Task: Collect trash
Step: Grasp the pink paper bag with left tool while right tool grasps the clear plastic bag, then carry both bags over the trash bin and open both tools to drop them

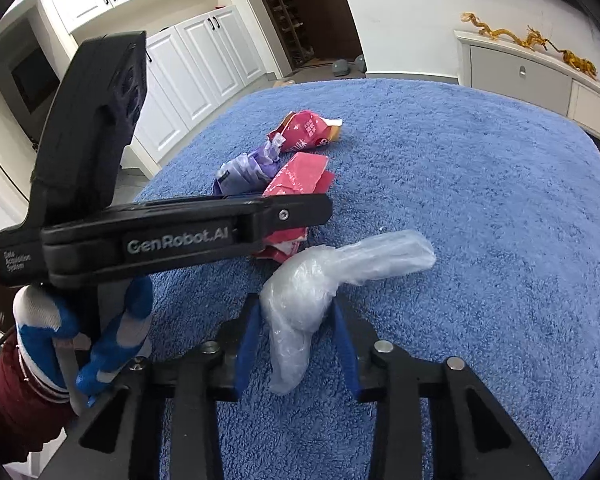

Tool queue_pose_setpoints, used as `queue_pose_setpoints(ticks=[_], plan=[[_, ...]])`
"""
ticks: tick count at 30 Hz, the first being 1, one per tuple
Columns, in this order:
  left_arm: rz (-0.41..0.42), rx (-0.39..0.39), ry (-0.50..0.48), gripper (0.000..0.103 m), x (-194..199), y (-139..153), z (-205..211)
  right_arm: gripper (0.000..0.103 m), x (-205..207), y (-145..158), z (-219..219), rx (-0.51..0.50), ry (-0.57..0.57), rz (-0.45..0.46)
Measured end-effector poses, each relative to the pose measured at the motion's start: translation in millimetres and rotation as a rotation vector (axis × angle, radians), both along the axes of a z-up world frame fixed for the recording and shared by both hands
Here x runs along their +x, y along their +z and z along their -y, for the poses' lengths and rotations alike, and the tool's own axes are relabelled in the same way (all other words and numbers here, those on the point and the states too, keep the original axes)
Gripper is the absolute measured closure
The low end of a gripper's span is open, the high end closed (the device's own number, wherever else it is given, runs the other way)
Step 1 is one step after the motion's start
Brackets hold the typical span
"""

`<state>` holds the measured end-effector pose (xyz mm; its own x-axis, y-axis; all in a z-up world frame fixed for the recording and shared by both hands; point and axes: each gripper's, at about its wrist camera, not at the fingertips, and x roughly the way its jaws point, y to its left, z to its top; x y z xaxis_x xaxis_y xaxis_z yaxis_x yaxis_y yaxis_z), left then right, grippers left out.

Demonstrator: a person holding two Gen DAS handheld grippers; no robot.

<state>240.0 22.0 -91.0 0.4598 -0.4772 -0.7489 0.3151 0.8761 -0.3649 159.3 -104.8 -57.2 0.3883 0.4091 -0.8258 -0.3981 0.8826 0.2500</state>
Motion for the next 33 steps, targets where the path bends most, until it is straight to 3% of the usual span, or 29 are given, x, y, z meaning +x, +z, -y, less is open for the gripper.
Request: queue_pose_setpoints(ticks=[10, 19, 26, 33], plan=[[0.041, -0.009, 0.004, 0.073, -58.1, 29.7, -17.4, 0.071, -53.9, 37.4, 35.0, 0.057, -0.069, 0.016], [0.124, 0.004, -0.073, 0.073, -120.3, 82.0, 20.7, 0.071, -109.2, 88.2, 108.2, 0.035, -0.197, 0.135], [0.155, 0.027, -0.238, 0.073, -141.0, 108.1, 116.3, 0.071, -161.1, 108.1, 200.7, -0.033, -0.389, 0.204], [0.067, 0.064, -0.459, 0.073, -151.0, 75.8, 261.3, 0.071, -201.8, 76.8, 321.3, -0.143, -0.657, 0.130]])
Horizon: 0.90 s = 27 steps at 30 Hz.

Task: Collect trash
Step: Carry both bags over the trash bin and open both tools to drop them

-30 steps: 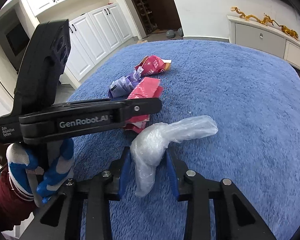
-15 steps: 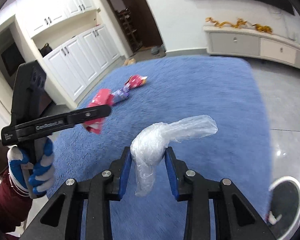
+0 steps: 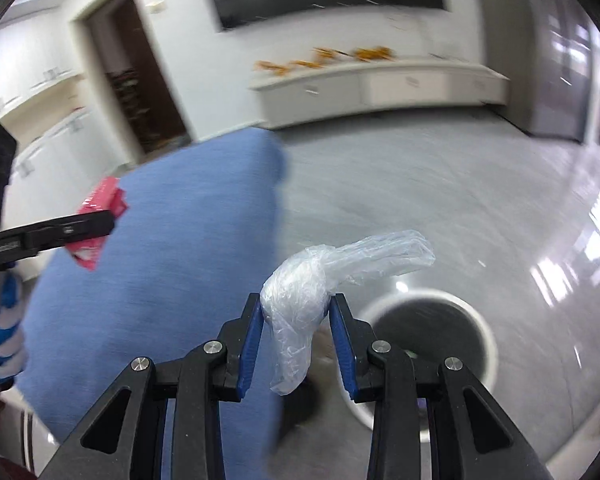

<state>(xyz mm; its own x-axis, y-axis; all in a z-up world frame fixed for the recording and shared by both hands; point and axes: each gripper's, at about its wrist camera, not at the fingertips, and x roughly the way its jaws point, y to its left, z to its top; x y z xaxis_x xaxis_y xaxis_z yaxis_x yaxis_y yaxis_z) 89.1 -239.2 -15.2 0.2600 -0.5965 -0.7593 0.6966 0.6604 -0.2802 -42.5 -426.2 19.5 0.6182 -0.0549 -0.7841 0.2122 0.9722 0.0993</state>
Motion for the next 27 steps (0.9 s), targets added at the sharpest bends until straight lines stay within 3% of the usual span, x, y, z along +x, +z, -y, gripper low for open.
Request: queue_pose_setpoints(ticks=[7, 13, 18, 27], plan=[[-0.125, 0.060, -0.127, 0.070, -1.6, -58.3, 117.0, 0.069, -8.6, -49.0, 82.6, 0.047, -0.163, -0.110], [-0.194, 0.110, -0.171, 0.067, 0.8, -99.7, 173.7, 0.067, -11.8, -80.7, 113.5, 0.076, -0.214, -0.168], [-0.253, 0.131, -0.173, 0.045, 3.0, -124.6, 193.8, 0.049, -17.8, -97.4, 116.7, 0.051, -0.240, -0.204], [-0.278, 0.130, -0.151, 0.044, 1.8, -135.4, 195.2, 0.045, -20.3, -119.2, 102.9, -0.036, -0.250, -0.313]])
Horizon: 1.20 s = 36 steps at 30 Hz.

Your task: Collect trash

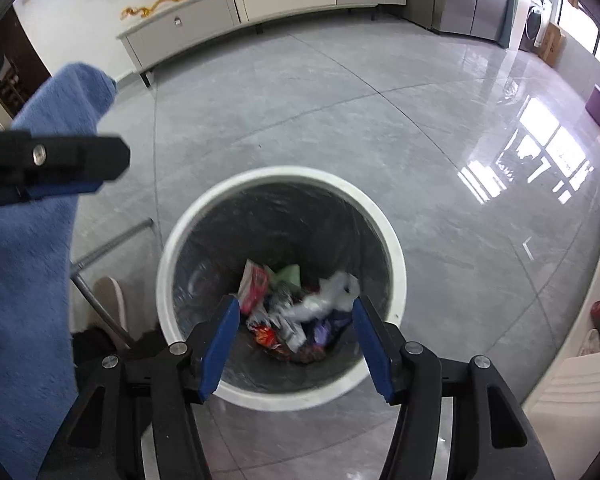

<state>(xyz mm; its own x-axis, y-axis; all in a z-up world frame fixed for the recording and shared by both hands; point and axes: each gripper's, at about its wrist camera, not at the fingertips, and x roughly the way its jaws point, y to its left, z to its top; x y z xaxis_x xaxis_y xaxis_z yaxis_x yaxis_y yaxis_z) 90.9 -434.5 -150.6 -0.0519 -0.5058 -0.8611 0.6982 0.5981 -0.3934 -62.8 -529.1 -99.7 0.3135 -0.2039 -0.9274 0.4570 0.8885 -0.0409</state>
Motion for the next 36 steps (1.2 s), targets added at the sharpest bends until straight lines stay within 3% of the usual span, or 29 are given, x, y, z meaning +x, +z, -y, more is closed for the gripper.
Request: queue_pose_setpoints(ticks=[7, 17, 36], plan=[[-0.008, -0.029, 0.023, 0.044, 3.5, 6.8, -8.6, 0.043, -15.2, -7.1, -22.3, -0.064, 0.050, -0.120], [0.013, -0.061, 0.035, 0.044, 2.9, 24.0, -25.4, 0.043, -30.7, -3.4, -38.8, -0.117, 0.061, -0.170], [0.020, -0.092, 0.073, 0.044, 11.5, 36.3, -56.5, 0.043, -37.7, 1.6, -52.8, -0.111, 0.065, -0.189]])
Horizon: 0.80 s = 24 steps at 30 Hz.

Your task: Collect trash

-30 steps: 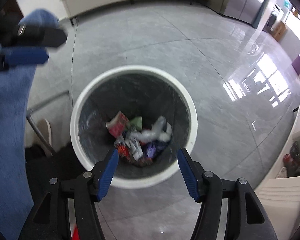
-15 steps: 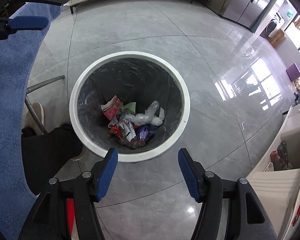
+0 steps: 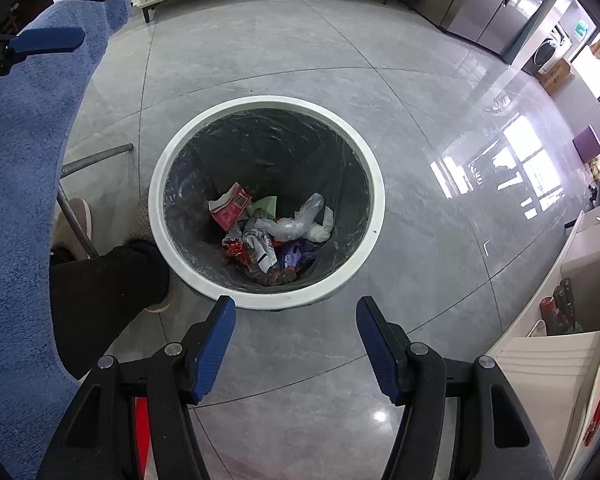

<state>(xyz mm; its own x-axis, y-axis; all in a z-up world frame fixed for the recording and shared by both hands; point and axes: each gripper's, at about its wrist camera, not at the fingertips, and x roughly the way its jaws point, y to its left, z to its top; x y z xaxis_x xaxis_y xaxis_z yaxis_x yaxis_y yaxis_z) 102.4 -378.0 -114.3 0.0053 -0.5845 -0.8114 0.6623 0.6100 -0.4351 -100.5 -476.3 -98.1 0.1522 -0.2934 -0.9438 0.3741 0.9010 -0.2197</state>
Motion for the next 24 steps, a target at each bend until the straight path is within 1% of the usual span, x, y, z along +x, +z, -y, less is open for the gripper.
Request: queue_pose_setpoints(ticks=[10, 15, 24], plan=[[0.013, -0.021, 0.006, 0.044, 0.8, 9.8, -14.3, 0.043, 1.4, 7.1, -9.1, -0.023, 0.011, 0.001], [0.029, -0.035, 0.007, 0.039, -2.5, 16.3, -23.3, 0.043, 2.3, 11.5, -14.1, -0.038, 0.018, -0.003], [0.047, -0.079, 0.045, 0.039, 5.1, 32.4, -60.9, 0.043, 10.2, 30.1, -31.6, -0.087, 0.052, -0.003]])
